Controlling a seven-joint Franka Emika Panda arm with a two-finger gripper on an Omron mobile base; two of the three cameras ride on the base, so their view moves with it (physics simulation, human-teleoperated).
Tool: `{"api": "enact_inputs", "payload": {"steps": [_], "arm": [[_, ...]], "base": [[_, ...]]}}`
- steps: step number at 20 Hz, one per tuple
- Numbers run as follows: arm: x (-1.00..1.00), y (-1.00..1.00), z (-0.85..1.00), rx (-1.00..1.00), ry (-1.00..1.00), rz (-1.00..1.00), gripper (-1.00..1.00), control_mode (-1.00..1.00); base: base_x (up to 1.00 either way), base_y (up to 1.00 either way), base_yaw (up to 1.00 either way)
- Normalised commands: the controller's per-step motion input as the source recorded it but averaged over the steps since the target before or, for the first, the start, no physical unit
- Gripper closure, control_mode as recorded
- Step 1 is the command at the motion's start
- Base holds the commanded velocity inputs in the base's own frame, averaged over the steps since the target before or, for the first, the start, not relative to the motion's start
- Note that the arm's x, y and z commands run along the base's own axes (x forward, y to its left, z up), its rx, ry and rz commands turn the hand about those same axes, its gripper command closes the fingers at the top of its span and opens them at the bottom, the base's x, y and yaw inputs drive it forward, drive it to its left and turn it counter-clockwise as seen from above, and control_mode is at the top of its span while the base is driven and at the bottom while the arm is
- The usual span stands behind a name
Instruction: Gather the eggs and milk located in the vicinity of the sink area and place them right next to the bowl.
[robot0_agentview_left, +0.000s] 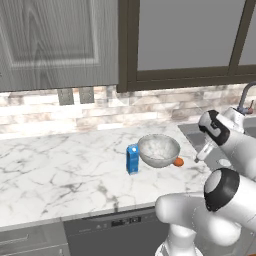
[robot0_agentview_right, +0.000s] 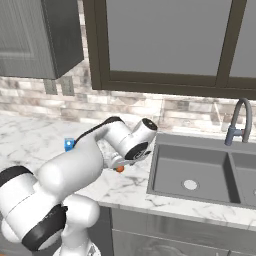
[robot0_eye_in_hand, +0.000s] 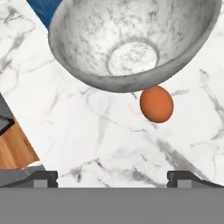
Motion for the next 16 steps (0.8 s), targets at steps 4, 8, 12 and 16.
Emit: {"api": "enact_inputs", "payload": {"steps": [4,8,12,16], "arm": [[0.00,0.39,0.49,0.00,0.14,-0.38,-1.00,-1.00],[0.00,0.36,0.53,-0.01,0.28,-0.35,-1.00,-1.00],[-0.03,0.39,0.58,-0.03,0.30,-0.27,-1.00,-1.00],[-0.37,0.45,0.30,-0.05,0.23,-0.21,-1.00,-1.00]], "base": [[0.00,0.00,0.00],[0.00,0.00,0.00],[0.00,0.00,0.00],[0.00,0.00,0.00]]}}
